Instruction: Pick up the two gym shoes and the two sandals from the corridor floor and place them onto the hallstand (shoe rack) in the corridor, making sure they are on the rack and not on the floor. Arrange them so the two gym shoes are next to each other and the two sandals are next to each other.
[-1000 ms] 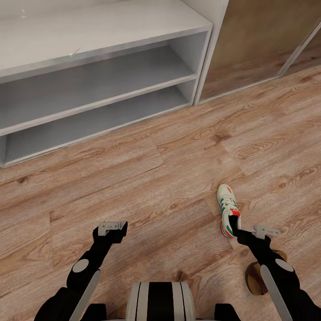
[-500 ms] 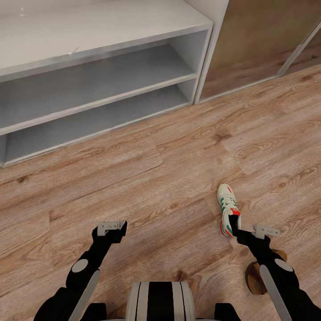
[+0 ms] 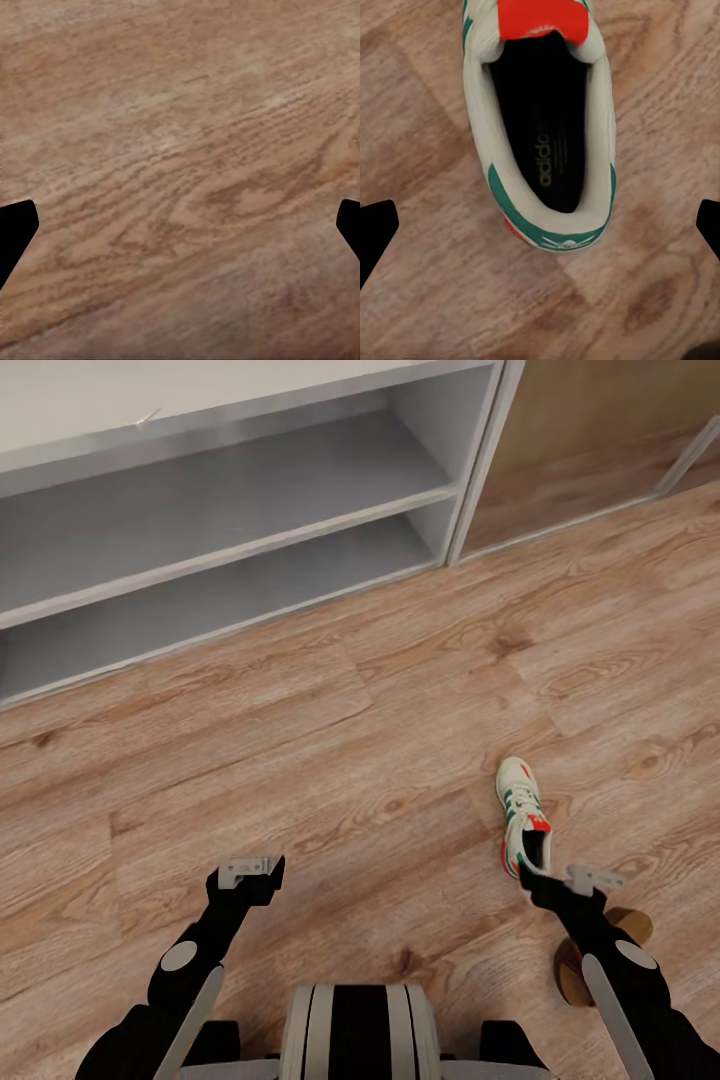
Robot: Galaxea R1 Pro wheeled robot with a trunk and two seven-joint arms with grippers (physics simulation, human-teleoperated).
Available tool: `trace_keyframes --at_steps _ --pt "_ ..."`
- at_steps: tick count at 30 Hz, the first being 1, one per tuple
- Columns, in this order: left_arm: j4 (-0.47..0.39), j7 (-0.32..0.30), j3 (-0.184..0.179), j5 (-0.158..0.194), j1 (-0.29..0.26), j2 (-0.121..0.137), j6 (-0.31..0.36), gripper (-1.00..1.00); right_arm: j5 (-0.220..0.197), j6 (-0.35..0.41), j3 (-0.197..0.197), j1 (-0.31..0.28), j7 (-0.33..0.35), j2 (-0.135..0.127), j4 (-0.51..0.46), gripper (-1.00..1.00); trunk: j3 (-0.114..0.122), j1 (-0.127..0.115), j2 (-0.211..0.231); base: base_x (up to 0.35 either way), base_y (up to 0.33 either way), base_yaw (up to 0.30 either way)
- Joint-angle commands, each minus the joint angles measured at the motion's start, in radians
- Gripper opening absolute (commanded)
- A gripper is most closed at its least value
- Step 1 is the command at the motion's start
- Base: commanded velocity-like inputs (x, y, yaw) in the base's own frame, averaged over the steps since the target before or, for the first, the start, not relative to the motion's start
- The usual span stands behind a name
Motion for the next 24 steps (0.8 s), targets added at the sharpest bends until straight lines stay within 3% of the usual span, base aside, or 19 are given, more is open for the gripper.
trace_keyframes --at_steps 1,10,24 --pt "-0.002 0.009 -0.003 0.011 -0.001 0.001 0.003 1.00 -0.010 0.004 0.001 0.000 -0.007 0.000 -0.002 1.00 -0.006 0.000 -0.001 0.000 0.000 0.090" --pt "-0.002 0.009 -0.003 0.010 -0.001 0.001 0.004 1.00 -0.010 0.004 0.001 0.000 -0.006 0.001 -0.002 1.00 -0.054 0.004 -0.003 0.000 0.000 0.091" --pt "-0.011 0.009 -0.012 0.007 0.007 0.002 0.001 1.00 -0.009 -0.002 -0.003 0.000 -0.008 0.002 -0.003 1.00 -0.064 0.004 -0.003 0.000 0.000 0.046"
